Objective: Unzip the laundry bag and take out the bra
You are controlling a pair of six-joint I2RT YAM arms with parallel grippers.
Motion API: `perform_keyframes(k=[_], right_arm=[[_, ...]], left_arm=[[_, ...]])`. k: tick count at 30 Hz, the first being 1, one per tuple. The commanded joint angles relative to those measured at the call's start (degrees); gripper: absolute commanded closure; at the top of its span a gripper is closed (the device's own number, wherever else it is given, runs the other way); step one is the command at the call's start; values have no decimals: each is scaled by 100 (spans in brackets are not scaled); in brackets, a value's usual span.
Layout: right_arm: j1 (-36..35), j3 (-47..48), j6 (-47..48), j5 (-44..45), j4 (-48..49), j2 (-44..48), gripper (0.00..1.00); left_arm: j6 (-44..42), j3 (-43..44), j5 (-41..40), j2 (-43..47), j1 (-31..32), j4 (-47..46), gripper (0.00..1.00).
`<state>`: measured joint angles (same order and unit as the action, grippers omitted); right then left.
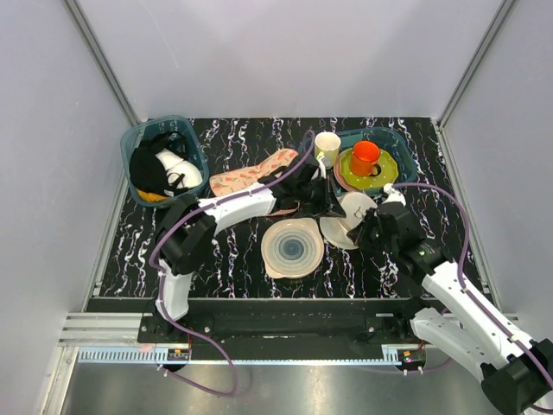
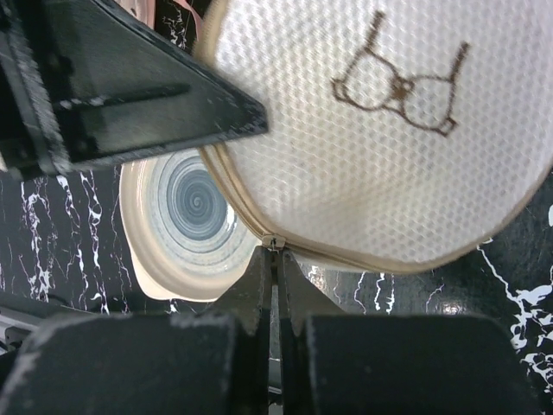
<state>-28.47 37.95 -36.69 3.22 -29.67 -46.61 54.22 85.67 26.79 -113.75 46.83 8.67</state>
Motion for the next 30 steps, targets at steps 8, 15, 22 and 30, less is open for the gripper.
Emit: perform_keyframes(k=[8, 15, 22, 30], right_arm=[[350, 2, 434, 451, 23, 144, 100], [817, -51, 514, 171, -12, 204, 100], [817, 449, 602, -470, -671, 758, 100], [817, 407, 391, -1016, -365, 495, 100]], left_arm=[[-798, -507, 125, 1347, -1043, 319, 100], [-886, -262, 459, 1076, -1000, 381, 100], [-1036, 1228, 1091, -56, -403, 442, 100], [-1597, 2517, 919, -693, -244, 1444, 9]])
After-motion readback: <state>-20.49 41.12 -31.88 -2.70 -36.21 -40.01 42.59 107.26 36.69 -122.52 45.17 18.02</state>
